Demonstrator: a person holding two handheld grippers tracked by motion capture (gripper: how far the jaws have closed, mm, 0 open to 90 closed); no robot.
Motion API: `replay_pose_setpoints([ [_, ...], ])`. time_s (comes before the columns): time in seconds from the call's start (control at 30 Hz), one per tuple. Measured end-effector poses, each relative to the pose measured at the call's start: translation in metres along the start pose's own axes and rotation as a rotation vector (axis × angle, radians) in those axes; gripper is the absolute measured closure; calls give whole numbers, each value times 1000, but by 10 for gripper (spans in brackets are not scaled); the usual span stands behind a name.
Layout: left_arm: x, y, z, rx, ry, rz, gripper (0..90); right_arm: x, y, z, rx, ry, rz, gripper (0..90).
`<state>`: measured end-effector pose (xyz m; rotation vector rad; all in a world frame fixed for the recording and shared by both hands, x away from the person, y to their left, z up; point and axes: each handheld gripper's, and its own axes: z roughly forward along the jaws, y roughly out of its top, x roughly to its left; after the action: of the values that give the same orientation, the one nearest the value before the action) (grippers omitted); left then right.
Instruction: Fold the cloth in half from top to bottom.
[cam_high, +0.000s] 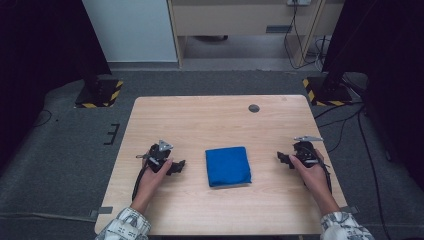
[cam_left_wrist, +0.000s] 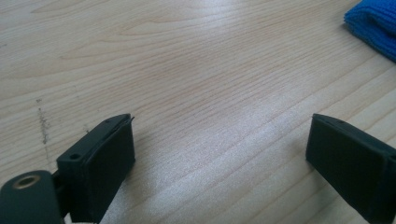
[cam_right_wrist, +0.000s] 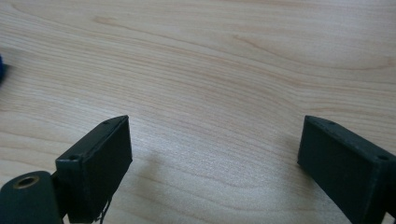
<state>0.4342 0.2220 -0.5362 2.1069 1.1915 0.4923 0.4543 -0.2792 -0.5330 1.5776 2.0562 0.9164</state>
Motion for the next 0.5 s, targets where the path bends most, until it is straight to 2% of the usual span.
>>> replay_pose_setpoints([
  [0.13, 1, -1, 1, -7, -3, 3, 38, 3, -2, 3, -18, -19, -26, 88],
  [0.23, 1, 0, 1, -6, -4, 6, 35, 8, -4, 6, -22, -47, -68, 63],
  [0.5, -2, -3, -1, -5, 4, -1, 25, 17, -9, 3, -18, -45, -74, 49],
])
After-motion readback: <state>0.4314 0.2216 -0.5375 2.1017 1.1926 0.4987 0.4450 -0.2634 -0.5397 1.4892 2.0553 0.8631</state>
